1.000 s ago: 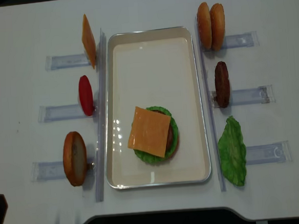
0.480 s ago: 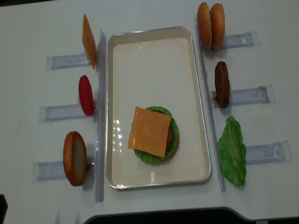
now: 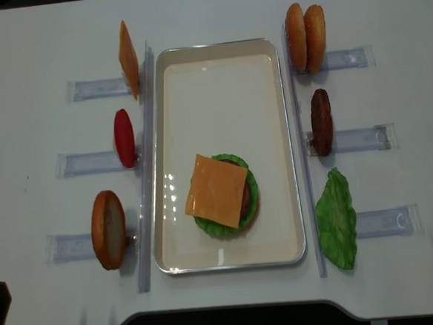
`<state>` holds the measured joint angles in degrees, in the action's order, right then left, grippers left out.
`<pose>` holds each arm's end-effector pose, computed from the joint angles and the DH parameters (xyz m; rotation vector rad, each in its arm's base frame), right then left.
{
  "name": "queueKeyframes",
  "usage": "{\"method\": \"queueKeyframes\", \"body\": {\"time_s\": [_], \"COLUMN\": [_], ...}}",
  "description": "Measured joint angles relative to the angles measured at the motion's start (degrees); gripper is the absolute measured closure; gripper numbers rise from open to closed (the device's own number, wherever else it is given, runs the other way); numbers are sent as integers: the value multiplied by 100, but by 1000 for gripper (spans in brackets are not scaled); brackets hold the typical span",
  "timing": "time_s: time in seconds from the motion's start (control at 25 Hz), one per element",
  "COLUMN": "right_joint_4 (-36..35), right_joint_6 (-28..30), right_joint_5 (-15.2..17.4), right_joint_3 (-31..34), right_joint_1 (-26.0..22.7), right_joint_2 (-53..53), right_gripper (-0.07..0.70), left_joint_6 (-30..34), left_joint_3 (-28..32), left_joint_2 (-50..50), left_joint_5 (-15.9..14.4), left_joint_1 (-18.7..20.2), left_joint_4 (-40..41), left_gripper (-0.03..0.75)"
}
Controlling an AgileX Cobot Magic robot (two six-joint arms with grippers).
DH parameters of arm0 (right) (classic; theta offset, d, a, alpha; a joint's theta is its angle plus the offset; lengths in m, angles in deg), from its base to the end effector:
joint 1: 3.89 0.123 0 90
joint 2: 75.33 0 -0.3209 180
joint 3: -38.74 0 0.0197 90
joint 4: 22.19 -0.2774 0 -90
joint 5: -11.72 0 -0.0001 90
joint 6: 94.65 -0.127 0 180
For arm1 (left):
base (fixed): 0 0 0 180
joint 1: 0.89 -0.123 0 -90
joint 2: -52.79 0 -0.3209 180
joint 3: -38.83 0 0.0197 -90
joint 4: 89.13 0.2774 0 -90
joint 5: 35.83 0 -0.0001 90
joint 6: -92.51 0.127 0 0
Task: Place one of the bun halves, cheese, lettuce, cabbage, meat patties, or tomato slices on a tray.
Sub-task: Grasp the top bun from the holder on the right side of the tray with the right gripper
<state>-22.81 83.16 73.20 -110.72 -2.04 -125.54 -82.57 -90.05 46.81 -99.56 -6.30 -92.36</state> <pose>0.1429 0.0058 0.3332 0.0097 2.4828 0.0439 0.0125 -0.0053 0.2586 -0.0051 2.1077 0.0398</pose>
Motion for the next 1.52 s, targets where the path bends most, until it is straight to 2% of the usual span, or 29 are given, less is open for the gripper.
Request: {"method": "queueKeyframes", "body": {"time_s": [0.08,0.32,0.8,1.32,1.52], "right_joint_4": [-22,-335,-354,-161,-154], "right_joint_6": [0,182,528,821,518], "right_joint_5": [0,72,698,761,758], "right_joint_3": [-377,-1382,-3388,-4521,-4743], "right_joint_1": [0,0,0,0,0], "right_joint_2": [-711,-1920,-3842,-5270,-5472], "right_gripper": [216,216,216,216,216], "left_joint_6": [0,0,0,0,0], "left_joint_3": [0,0,0,0,0], "left_joint_2": [0,0,0,0,0], "left_joint_5": [0,0,0,0,0], "left_joint_1": [0,0,0,0,0], "left_joint_4": [0,0,0,0,0], "left_gripper": [307,307,307,307,307]}}
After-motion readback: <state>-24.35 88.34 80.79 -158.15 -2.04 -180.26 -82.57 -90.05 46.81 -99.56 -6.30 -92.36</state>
